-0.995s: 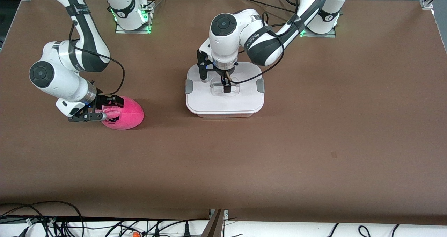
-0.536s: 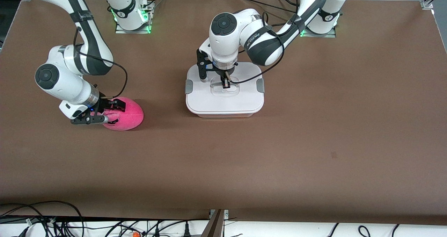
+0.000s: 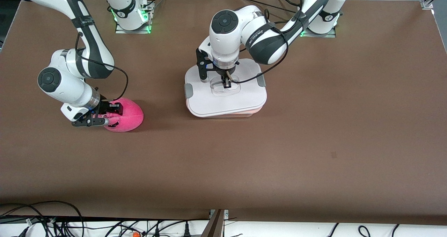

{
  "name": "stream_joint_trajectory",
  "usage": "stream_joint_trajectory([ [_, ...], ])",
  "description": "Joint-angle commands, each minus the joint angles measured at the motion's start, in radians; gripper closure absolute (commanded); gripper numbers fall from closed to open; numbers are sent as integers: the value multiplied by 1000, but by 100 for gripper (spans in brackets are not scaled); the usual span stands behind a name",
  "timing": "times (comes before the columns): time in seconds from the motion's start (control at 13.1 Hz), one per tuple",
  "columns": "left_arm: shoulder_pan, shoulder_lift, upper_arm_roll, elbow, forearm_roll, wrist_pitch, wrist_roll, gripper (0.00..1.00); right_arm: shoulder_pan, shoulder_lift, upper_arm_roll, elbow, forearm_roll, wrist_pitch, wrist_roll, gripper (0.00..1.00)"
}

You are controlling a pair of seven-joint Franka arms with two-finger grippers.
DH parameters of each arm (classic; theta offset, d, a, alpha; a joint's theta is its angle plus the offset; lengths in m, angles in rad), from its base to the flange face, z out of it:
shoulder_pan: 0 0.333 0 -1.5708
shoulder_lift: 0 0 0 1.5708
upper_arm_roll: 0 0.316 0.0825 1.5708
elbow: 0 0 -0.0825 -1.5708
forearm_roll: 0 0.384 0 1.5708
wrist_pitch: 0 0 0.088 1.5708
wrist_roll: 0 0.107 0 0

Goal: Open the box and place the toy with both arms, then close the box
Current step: 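Lift the white lid off the box with the left gripper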

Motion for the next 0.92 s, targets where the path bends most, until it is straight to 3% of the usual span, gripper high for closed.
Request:
stream_joint_trajectory([
  [0.0, 53, -30, -12, 49, -48, -83, 20, 100, -12, -3, 1, -8, 16, -15, -39, 100],
  [0.38, 257, -62, 23, 38, -102, -151, 41, 100, -9, -46, -3, 72, 7, -148, -107, 100],
  [0.61, 396, -76, 47, 42, -104, -164, 103, 100, 2, -56, 7, 228, -1, -355, -128, 100],
  [0.84, 475, -93, 104, 35, -104, -173, 117, 100, 95, -48, 6, 388, -40, -506, -125, 100],
])
